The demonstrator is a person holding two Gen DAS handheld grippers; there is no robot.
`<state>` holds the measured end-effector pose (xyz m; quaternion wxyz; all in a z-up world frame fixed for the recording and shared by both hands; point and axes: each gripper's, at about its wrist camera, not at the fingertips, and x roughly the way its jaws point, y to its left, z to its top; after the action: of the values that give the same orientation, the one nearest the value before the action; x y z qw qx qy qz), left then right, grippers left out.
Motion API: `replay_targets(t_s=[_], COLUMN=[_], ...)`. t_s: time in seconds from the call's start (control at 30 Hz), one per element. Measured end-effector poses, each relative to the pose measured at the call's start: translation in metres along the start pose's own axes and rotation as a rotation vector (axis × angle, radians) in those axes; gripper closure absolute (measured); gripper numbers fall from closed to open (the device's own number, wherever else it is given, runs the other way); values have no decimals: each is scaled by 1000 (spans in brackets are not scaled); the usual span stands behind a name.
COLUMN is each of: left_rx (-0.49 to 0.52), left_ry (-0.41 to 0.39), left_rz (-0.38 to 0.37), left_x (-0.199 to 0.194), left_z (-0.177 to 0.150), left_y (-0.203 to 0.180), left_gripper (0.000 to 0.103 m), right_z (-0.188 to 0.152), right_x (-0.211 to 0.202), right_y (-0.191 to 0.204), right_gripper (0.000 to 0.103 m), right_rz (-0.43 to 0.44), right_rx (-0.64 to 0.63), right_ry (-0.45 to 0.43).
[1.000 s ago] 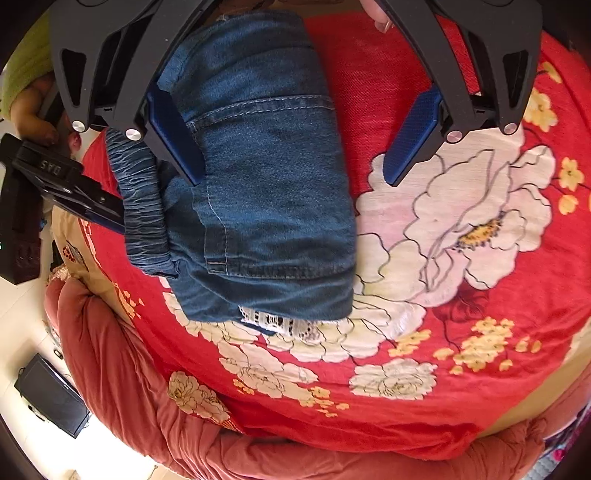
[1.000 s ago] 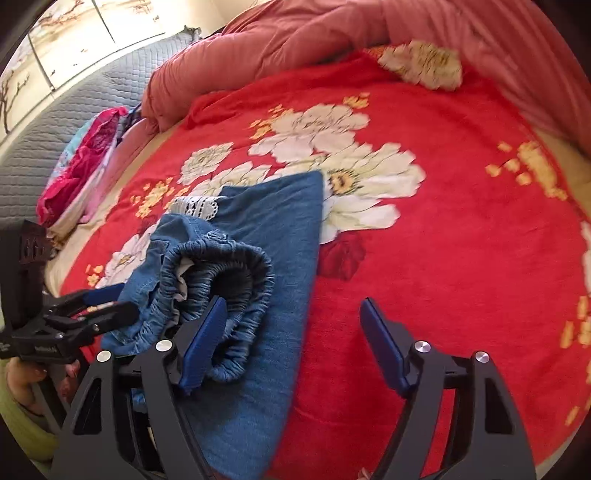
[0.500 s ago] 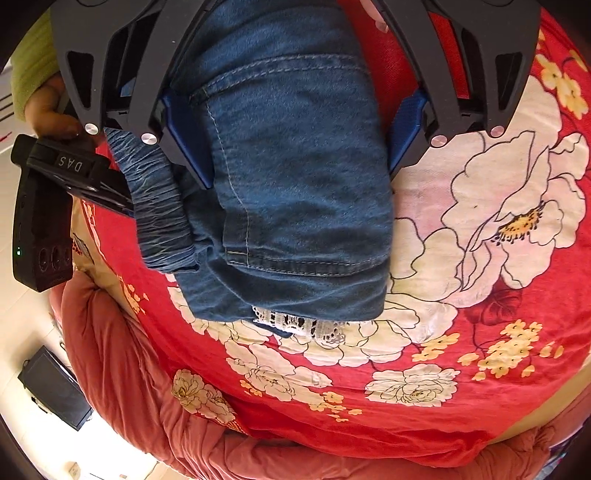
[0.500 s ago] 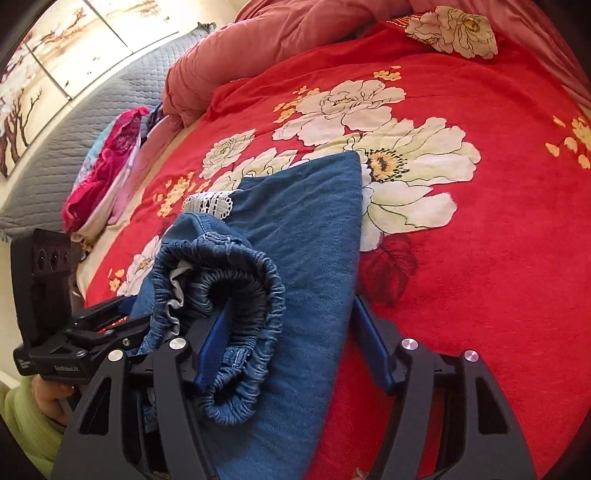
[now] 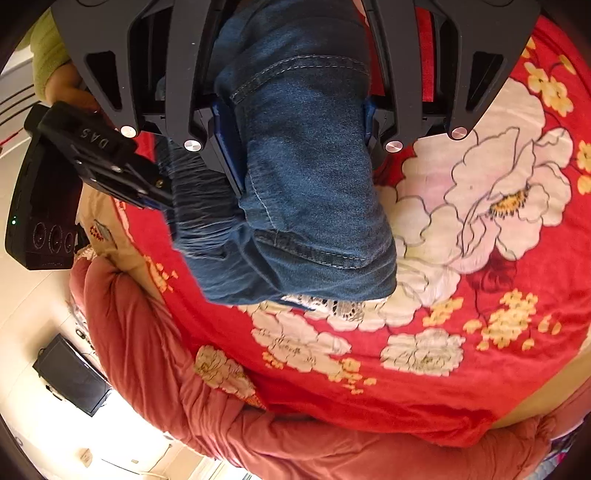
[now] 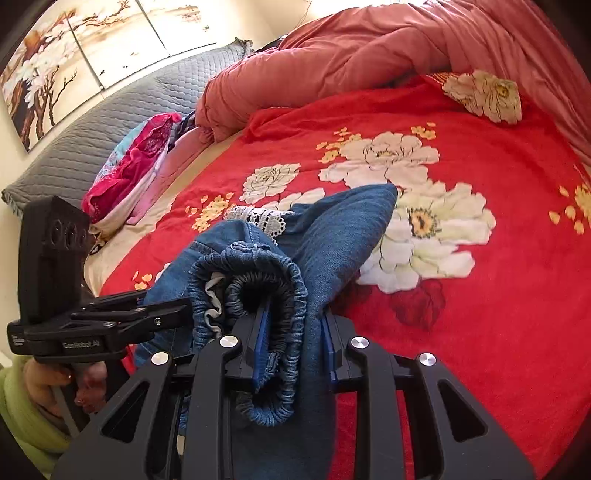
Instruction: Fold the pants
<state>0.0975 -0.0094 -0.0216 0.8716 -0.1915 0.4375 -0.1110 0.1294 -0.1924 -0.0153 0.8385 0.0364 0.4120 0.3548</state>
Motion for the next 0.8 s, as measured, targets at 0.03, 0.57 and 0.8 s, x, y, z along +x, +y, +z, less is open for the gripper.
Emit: replay_targets(t_s=[0.03, 0.57, 0.8], left_rx=[4, 55, 71], left_ry=[-7, -69, -74], left_rz=[2, 47, 76], left_x=[-1, 9, 25], left_z=[3, 63, 82], left_y=[-1, -1, 5], left_gripper=[59, 59, 59], right_z=[2, 61, 80], right_x=[0, 21, 40], right_y=[1, -3, -13], right_gripper=[81, 81, 81], right_rz=[-5, -83, -107], right_rx=[-4, -74, -79], right_ry=[-4, -67, -65])
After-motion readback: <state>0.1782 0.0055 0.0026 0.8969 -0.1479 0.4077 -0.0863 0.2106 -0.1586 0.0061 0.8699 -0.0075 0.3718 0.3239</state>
